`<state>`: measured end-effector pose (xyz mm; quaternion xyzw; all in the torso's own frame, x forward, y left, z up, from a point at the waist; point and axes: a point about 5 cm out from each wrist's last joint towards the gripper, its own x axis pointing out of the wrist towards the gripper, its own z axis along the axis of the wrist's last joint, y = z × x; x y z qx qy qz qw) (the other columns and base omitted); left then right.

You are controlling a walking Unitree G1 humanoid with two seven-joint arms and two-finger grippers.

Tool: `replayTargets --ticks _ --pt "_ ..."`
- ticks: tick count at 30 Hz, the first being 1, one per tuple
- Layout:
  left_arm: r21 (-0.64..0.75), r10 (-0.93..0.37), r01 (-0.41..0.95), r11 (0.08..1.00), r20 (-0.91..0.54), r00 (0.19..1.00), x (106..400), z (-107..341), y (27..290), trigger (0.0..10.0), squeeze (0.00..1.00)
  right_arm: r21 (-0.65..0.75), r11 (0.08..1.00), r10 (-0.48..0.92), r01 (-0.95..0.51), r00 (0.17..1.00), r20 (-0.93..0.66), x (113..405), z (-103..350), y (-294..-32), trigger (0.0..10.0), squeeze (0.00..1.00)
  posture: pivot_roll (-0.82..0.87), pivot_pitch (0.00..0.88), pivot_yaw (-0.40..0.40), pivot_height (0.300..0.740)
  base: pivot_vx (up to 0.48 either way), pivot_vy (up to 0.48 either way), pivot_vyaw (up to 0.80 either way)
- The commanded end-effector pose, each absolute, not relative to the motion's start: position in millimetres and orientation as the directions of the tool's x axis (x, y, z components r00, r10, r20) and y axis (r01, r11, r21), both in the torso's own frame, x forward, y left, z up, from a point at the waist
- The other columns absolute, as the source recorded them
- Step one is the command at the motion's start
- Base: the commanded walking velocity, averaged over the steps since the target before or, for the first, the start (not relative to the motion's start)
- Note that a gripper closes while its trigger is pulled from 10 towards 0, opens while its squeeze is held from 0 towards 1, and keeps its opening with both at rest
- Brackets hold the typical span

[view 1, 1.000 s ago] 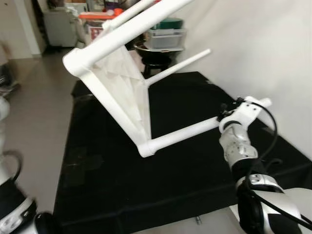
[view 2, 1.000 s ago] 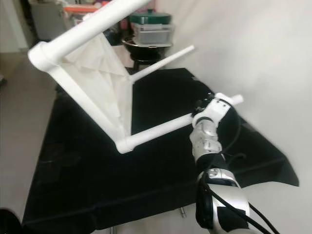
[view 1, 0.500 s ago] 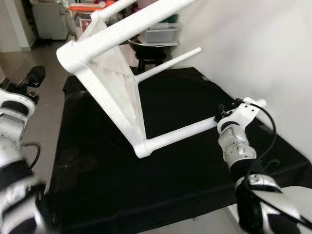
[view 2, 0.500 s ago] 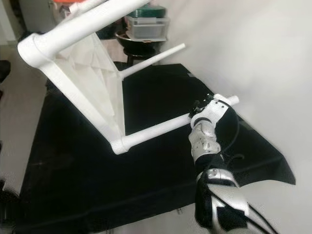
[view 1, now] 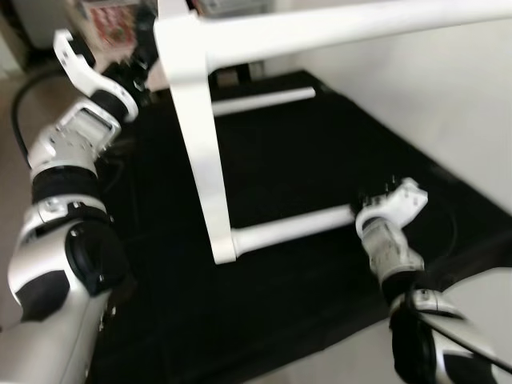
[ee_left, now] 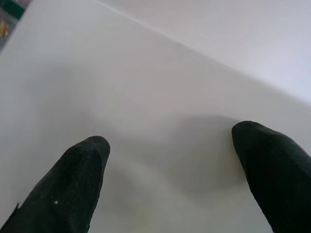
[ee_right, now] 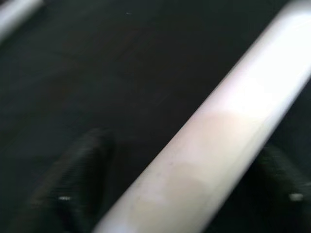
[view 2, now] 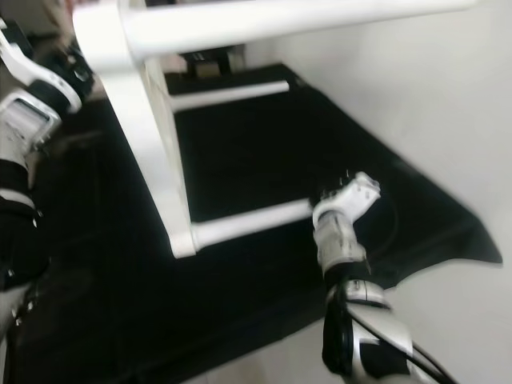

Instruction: Building children table

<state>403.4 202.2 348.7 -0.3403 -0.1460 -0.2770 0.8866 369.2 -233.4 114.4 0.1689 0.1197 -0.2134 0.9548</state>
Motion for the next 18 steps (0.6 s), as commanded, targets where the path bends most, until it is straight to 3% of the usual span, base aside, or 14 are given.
replayTargets --ticks 1,7,11,15,18 --pt "-0.547 -0.441 0.566 0.617 0.356 0.824 409.3 326.1 192.5 10.0 0.00 -0.234 0.933 -0.358 0.272 0.667 -0.654 289.0 -2.8 -234.7 10.0 1.00 -0.27 0.249 -0.045 0.740 0.000 0.000 0.00" --pt "-0.526 -0.466 0.593 0.609 0.367 0.805 407.7 323.6 195.1 10.0 0.00 -0.141 0.964 -0.266 0.225 0.802 -0.536 320.9 33.4 -227.2 10.0 1.00 -0.27 0.235 -0.055 0.740 0.000 0.000 0.00" --pt "-0.524 -0.462 0.600 0.605 0.383 0.800 407.0 324.3 199.4 10.0 0.00 -0.125 0.977 -0.210 0.171 0.868 -0.450 318.8 57.0 -224.8 10.0 1.00 -0.29 0.227 -0.058 0.740 0.000 0.000 0.00" --pt "-0.521 -0.461 0.602 0.605 0.388 0.799 406.8 324.5 200.2 10.0 0.00 -0.112 0.979 -0.200 0.167 0.878 -0.434 316.3 63.5 -224.2 10.0 1.00 -0.29 0.227 -0.058 0.740 0.000 0.000 0.00" --pt "-0.508 -0.466 0.612 0.606 0.397 0.791 406.4 324.9 201.1 10.0 0.00 -0.188 0.976 -0.156 0.111 0.957 -0.247 316.2 103.8 -224.5 10.0 1.00 -0.31 0.213 -0.050 0.740 0.000 0.000 0.00"
